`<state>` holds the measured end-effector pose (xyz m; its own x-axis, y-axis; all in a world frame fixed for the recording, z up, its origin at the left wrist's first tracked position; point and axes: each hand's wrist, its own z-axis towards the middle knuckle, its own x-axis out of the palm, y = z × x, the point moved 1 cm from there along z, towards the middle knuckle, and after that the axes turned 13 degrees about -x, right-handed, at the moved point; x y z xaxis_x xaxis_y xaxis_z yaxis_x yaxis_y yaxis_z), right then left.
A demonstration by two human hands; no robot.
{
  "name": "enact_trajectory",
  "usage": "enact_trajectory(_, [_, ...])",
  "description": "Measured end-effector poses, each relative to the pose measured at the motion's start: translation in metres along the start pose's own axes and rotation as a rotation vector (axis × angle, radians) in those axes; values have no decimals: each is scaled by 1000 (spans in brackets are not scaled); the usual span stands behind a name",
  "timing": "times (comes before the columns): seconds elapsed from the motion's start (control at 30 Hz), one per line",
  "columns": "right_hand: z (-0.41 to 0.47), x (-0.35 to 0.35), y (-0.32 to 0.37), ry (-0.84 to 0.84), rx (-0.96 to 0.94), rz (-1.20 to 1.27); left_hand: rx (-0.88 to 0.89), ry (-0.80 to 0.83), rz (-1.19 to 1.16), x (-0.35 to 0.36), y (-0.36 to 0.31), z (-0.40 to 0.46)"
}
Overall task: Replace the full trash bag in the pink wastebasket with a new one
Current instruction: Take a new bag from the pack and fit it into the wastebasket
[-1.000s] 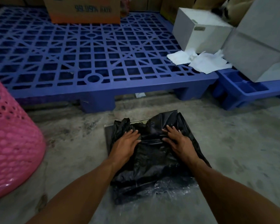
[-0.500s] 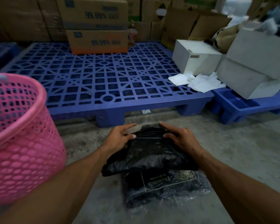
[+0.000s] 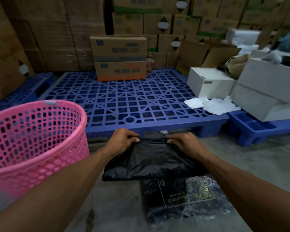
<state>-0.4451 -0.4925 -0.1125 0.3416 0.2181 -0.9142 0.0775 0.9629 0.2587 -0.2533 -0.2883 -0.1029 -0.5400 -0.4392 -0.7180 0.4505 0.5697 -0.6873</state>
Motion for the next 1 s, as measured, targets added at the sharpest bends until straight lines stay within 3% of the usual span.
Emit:
enact_trajectory(0.5, [117,-112,70,-79,-246,-124,106,-492,-43,-138,-49,-22])
enact_trajectory(0.77, [185,-154,128,-160,-498,-174,73,-766,-17,-216,-53,-68])
enact_trajectory(0.87, [211,-154,166,-161,-586,-143,7,-836,65,-245,-41,-96])
enact_trajectory(1.0, [231,-136,217,-230,-624,-54,-161,-815,194,-277,-20,-121])
